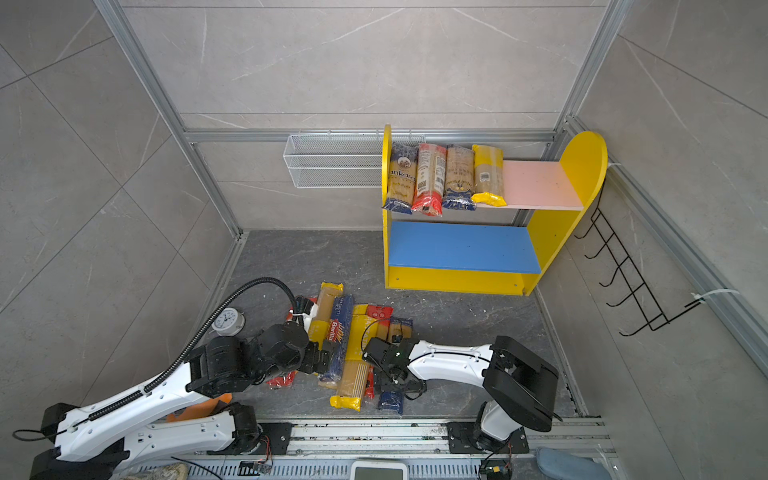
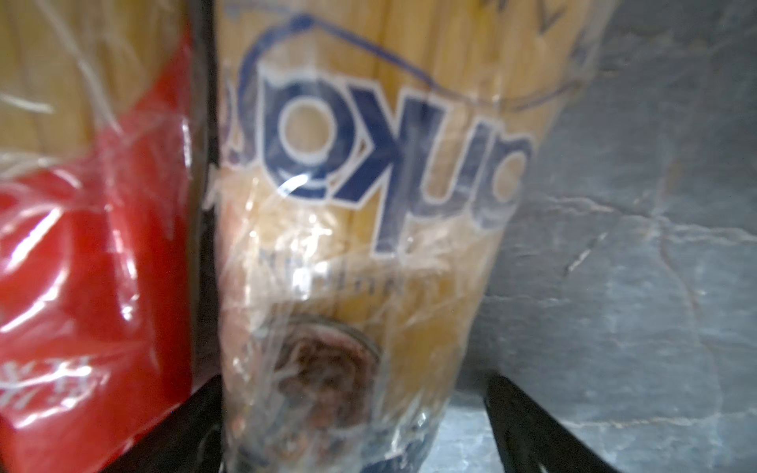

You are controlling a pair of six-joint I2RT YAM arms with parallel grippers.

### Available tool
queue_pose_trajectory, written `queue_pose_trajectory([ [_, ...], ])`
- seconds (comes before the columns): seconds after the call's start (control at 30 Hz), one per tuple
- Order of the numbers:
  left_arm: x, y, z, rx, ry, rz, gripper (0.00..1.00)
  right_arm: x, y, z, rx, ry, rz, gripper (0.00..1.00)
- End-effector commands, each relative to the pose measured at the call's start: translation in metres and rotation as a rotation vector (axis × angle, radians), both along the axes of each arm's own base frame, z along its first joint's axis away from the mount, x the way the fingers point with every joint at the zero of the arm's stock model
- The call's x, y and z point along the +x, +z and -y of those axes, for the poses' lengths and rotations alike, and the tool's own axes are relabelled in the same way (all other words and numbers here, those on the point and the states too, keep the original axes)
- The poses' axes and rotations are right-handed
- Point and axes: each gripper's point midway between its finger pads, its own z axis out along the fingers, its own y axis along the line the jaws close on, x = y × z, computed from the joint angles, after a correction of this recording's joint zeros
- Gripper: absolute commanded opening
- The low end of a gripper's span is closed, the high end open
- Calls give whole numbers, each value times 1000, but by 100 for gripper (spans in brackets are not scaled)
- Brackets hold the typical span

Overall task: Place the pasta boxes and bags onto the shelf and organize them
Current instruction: 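Lower the right gripper onto the blue-labelled pack and close it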

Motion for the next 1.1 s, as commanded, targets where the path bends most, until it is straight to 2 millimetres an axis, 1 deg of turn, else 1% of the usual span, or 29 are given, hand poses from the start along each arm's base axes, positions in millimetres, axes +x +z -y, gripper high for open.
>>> queue_pose_trajectory([
  [0.0, 4, 16, 6, -15, -16, 41, 100, -1, -9, 20, -77, -1, -22, 93],
  [0.13, 6, 17, 7, -16, -16, 45, 100, -7, -17, 22, -66, -21, -46, 71],
  [0.23, 6, 17, 7, -15, -16, 47, 100, -17, -26, 25, -66, -37, -63, 60],
  [0.3, 6, 17, 8, -13, -18, 49, 100, -22, -32, 29, -84, -41, -76, 48],
  [0.37, 7, 17, 9, -11, -22, 51, 100, -26, -36, 29, -71, -41, -88, 33],
  [0.43, 7, 18, 10, -4, -28, 53, 100, -27, -35, 26, -38, -43, -88, 21],
  [0.5, 8, 20, 9, -1, -23, 57, 100, -25, -30, 18, 25, -46, -74, 12],
  [0.57, 9, 24, 9, -3, -21, 67, 100, -24, -25, 11, 93, -47, -65, 0],
  [0.67, 11, 29, 9, -10, -19, 79, 100, -20, -13, 4, 161, -52, -50, 0],
  [0.77, 12, 34, 10, -13, -20, 89, 100, -15, 8, -5, 239, -37, -17, 0],
  [0.9, 13, 37, 13, -13, -28, 93, 100, -8, 46, -10, 334, -21, 40, 0],
  [1.07, 16, 42, 20, -9, -42, 108, 100, -1, 94, -12, 415, 6, 106, 0],
])
